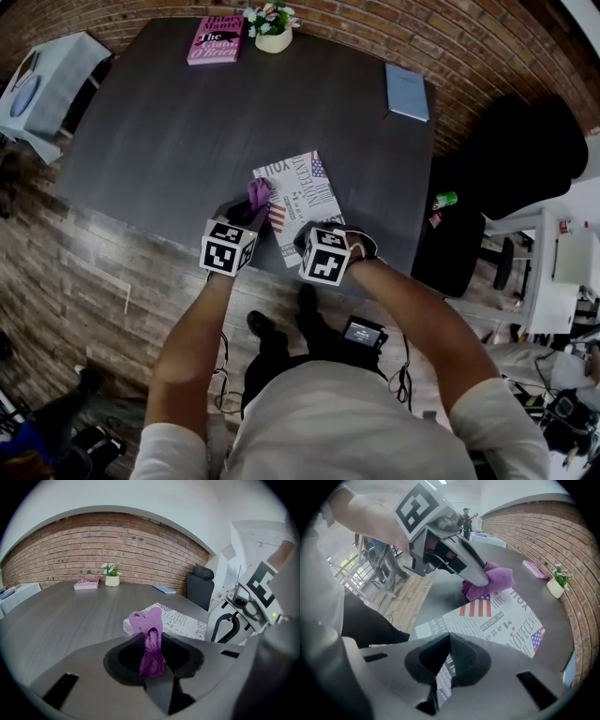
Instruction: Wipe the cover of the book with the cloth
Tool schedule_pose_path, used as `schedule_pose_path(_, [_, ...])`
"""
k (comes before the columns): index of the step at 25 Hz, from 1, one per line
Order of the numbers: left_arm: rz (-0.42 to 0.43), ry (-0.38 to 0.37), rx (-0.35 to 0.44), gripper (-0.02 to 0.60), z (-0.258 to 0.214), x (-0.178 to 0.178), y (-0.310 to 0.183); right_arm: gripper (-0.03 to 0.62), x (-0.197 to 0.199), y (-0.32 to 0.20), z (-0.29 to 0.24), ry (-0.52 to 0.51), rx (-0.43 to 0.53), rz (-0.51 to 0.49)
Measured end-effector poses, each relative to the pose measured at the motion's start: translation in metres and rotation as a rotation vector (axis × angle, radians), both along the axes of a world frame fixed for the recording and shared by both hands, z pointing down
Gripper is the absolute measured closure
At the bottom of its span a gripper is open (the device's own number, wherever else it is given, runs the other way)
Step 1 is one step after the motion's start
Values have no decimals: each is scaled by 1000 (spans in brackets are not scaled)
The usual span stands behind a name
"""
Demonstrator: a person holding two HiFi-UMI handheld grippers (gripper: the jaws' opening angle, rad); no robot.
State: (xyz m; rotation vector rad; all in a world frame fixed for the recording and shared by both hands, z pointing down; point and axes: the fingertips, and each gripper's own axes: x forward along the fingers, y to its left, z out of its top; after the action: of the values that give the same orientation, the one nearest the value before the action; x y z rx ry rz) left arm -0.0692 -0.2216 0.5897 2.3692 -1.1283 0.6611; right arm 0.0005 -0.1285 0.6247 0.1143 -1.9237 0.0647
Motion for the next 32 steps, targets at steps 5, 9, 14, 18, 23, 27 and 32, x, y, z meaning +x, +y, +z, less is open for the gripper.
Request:
schedule_pose_path(5, [13, 10, -7, 468, 1, 4, 11, 580, -1, 0, 1, 7, 1, 7])
schedule_pose_path(9, [24, 21, -9, 469, 0, 7, 21, 580, -1, 1, -1, 4, 6, 17])
schedule_pose_path(14, [39, 33, -16, 469, 1, 11, 32, 580, -1, 1, 2, 7, 14, 21])
schedule_pose_path(18, [53, 40, -20, 469, 1, 14, 40, 580, 0, 1, 1, 14, 16, 20])
schedule_pose_path(23, [68, 54, -29, 469, 1, 19, 54, 580, 0, 0, 1, 17, 31, 20])
schedule_pose_path(27, [82, 64, -35, 469, 1, 24, 67, 580, 0, 1, 2, 22, 32, 18])
schedule_pose_path(32, [92, 76, -42, 469, 1, 27, 78, 580, -1, 0, 1, 24, 46, 28])
